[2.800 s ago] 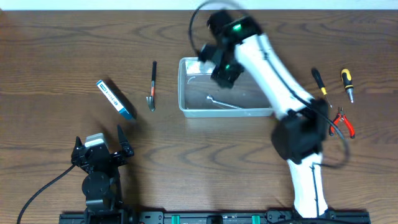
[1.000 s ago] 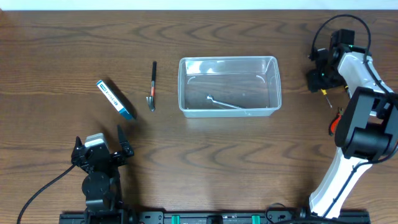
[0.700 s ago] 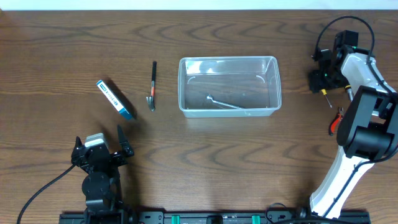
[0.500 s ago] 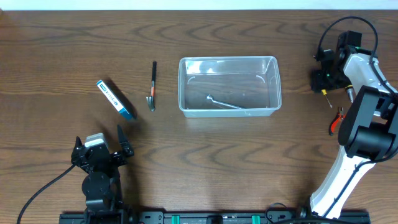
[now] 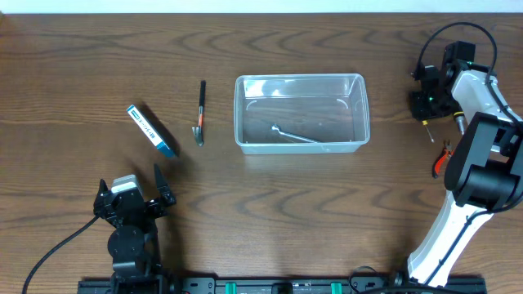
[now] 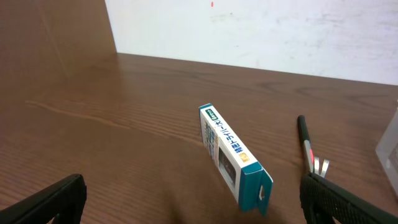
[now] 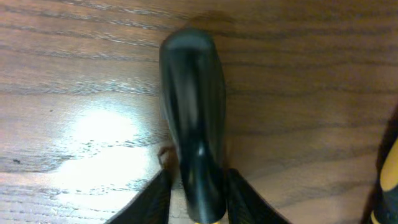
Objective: Pack container
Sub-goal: 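Lower the right gripper onto the black-yellow screwdriver handle and grasp, then lift the screwdriver and carry it into the container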
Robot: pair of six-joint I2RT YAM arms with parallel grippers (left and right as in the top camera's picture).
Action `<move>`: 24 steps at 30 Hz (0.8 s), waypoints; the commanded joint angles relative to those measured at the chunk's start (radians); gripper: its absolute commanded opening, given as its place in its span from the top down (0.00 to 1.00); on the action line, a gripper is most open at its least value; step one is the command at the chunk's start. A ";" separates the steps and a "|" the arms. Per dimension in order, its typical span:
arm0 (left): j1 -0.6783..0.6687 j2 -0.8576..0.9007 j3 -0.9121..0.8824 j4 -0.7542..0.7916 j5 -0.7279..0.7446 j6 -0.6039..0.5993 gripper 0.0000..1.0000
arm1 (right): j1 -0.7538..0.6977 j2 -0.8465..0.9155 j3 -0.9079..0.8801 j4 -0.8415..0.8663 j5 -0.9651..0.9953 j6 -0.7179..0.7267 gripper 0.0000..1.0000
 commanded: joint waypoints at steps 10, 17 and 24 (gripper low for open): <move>-0.003 -0.006 -0.028 -0.010 -0.001 0.013 0.02 | -0.008 0.062 -0.014 -0.015 0.010 0.003 0.99; -0.003 -0.006 -0.028 -0.010 -0.001 0.013 0.02 | -0.007 0.062 0.069 -0.076 0.006 0.037 0.99; -0.003 -0.006 -0.028 -0.010 -0.001 0.013 0.02 | 0.002 0.062 0.270 -0.214 -0.047 0.037 0.99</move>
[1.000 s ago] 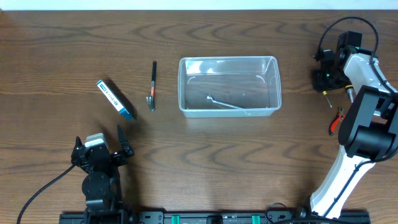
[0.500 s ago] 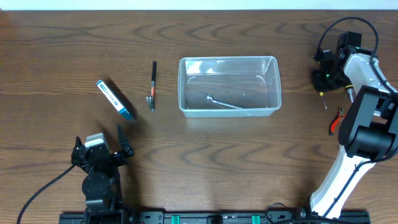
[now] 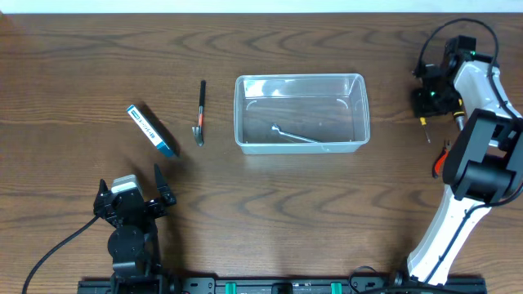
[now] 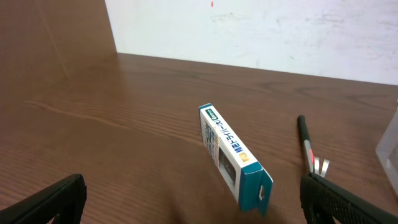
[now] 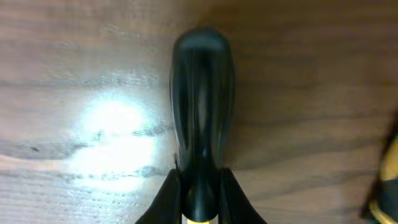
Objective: Pack container
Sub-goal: 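Lift the screwdriver and carry it into the container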
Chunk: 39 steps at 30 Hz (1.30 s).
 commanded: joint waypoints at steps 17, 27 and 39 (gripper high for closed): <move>-0.003 -0.006 -0.028 -0.010 -0.001 0.013 0.02 | 0.195 -0.057 0.631 -0.360 -0.178 0.006 0.98; -0.003 -0.006 -0.028 -0.010 -0.001 0.013 0.02 | 0.494 -0.182 0.679 -0.435 -0.177 -0.241 0.91; -0.003 -0.006 -0.028 -0.010 -0.001 0.013 0.02 | 0.697 -0.157 0.519 -0.438 -0.146 -0.374 0.97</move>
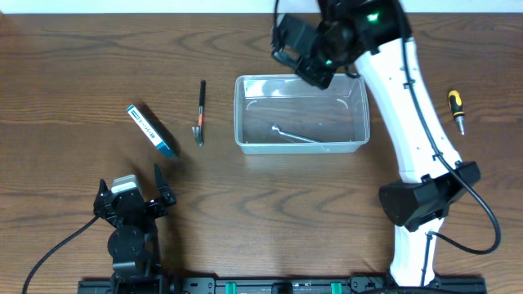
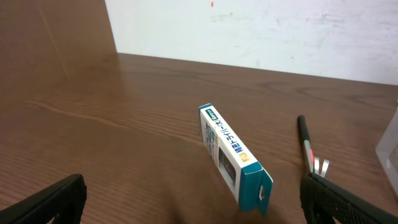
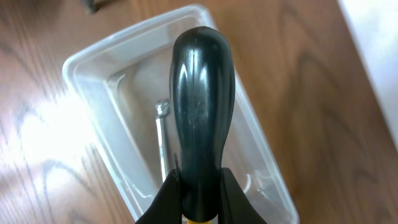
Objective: Pack container
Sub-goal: 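Lift the screwdriver and carry it into the container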
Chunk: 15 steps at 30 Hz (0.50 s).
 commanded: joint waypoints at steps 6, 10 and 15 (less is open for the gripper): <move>-0.003 -0.006 -0.028 -0.010 -0.001 0.013 0.02 | 0.015 0.016 -0.245 0.083 0.018 -0.059 0.96; -0.003 -0.006 -0.028 -0.010 -0.001 0.013 0.02 | 0.015 0.016 -0.389 0.159 0.018 -0.058 0.95; -0.003 -0.006 -0.028 -0.010 -0.001 0.013 0.02 | 0.015 0.016 -0.564 0.272 0.018 -0.058 0.93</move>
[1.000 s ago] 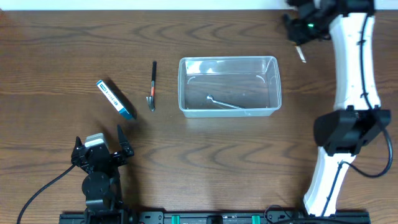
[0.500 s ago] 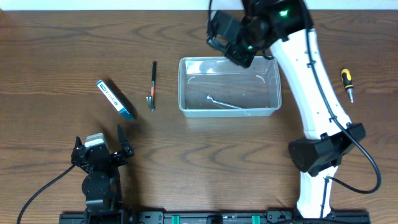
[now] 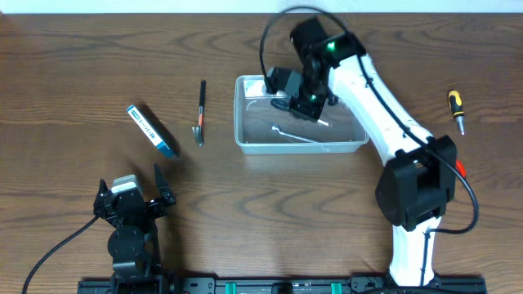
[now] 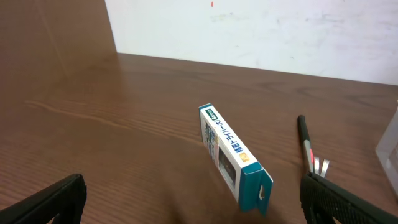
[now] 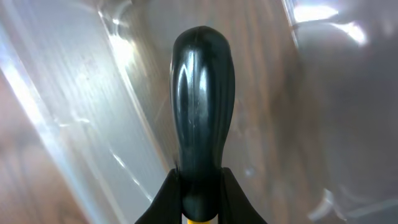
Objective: Pack container
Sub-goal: 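Lift the screwdriver and carry it into the container, then release the screwdriver in the container and raise the right gripper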
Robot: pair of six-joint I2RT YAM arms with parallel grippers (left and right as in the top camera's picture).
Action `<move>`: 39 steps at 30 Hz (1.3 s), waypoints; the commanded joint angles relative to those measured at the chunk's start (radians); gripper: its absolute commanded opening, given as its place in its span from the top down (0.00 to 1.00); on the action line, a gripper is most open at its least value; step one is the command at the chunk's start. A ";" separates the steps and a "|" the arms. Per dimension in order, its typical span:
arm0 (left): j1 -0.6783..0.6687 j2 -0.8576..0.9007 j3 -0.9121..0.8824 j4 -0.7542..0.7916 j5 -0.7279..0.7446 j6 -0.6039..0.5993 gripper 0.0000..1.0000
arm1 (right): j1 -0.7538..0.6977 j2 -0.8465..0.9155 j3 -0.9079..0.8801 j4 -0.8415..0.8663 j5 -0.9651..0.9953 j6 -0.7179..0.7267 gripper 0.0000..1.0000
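Observation:
My right gripper is shut on a screwdriver with a black handle and a yellow band. It holds the tool low over the inside of the clear plastic container, near the back wall. In the right wrist view the fingers clamp the handle's base, with the container's clear floor and wall close behind. A metal wrench lies in the container. My left gripper rests open at the front left, nothing between its fingers.
A blue and white box and a black pen-like tool lie left of the container. A yellow and black screwdriver lies at the far right. Something red peeks from behind the right arm.
My right gripper, with the screwdriver in it, has moved from over the container's back rim to lower down inside the container. The left arm has not moved.
My right gripper was shut on the black-handled screwdriver at the table's far right, low against the wood, at both first moments. Then it held the tool above the container's back edge, and now it holds it inside the container. The left gripper stayed open and still.

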 commanded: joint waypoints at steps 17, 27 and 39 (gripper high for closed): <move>-0.003 -0.006 -0.028 -0.010 -0.001 0.013 0.02 | -0.005 0.006 -0.252 0.163 0.017 0.006 0.76; -0.003 -0.006 -0.028 -0.010 -0.001 0.013 0.02 | -0.005 0.003 -0.212 0.155 0.018 0.046 0.47; -0.003 -0.006 -0.028 -0.010 -0.001 0.013 0.02 | -0.045 -0.002 0.341 -0.129 0.286 0.480 0.48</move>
